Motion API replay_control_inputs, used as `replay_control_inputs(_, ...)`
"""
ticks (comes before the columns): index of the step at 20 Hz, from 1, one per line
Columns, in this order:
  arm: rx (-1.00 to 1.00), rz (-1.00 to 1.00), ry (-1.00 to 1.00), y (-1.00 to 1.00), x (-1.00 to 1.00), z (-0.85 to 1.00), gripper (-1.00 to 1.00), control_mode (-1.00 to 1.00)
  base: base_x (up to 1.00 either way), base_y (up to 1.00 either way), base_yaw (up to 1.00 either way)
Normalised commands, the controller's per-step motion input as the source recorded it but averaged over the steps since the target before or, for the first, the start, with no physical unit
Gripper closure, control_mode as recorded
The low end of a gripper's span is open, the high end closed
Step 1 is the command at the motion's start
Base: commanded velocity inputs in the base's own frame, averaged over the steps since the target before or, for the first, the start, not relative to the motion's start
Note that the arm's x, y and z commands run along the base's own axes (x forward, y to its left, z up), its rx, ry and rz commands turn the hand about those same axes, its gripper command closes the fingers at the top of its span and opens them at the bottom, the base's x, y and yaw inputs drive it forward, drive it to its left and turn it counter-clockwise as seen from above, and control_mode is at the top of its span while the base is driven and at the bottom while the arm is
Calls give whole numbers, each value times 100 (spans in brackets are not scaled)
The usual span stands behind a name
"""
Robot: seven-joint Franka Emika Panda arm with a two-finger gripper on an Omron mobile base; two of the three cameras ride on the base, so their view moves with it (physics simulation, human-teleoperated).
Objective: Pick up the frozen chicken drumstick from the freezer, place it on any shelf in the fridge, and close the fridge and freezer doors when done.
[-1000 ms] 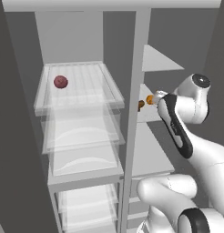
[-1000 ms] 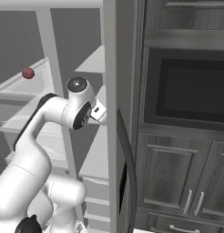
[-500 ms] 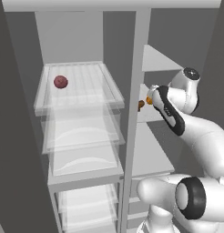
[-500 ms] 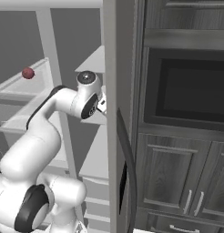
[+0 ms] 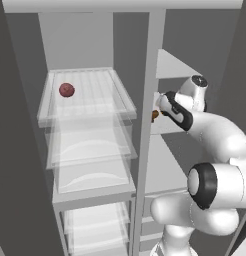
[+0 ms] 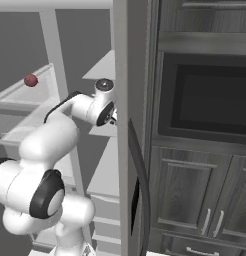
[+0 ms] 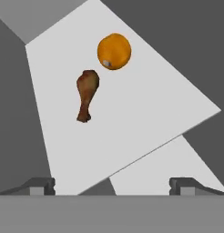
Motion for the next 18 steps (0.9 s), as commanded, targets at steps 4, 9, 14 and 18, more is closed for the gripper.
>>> replay_control_inputs(4,7,0,4,0,40,-26,-100,-100,0,0,0)
replay_control_inputs(9,0,0,8,0,43,-27,-100,-100,0,0,0)
replay_control_inputs(14,0,0,11,0,49,-21,-100,-100,0,0,0)
replay_control_inputs(18,0,0,10,2,47,-23,-100,-100,0,0,0)
